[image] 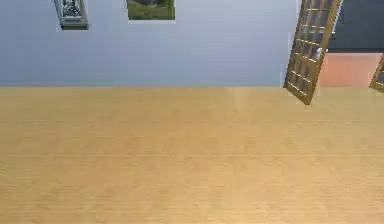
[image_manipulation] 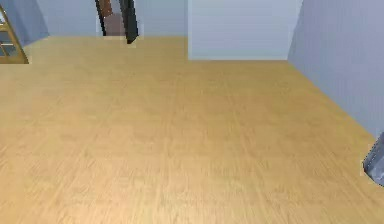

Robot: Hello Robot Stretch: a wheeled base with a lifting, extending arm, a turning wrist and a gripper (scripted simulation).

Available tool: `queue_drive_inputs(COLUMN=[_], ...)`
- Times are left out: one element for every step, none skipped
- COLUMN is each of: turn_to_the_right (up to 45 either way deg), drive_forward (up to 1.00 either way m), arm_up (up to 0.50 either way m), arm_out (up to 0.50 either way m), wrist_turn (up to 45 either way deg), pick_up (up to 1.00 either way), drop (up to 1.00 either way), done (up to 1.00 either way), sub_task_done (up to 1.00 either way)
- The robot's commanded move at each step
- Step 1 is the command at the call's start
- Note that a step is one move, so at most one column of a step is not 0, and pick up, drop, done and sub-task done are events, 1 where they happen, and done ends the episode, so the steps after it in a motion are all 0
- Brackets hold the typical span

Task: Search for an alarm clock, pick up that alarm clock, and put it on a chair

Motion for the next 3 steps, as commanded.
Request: queue_drive_inputs(turn_to_the_right=[45.0,21.0,0.0], drive_forward=[0.00,0.00,1.00], arm_up=[0.00,0.00,0.00], arm_out=[0.00,0.00,0.00], wrist_turn=[0.0,0.0,0.0], pick_up=[0.00,0.00,0.00], drop=[0.00,0.00,0.00], done=[0.00,0.00,0.00], sub_task_done=[0.00,0.00,0.00])
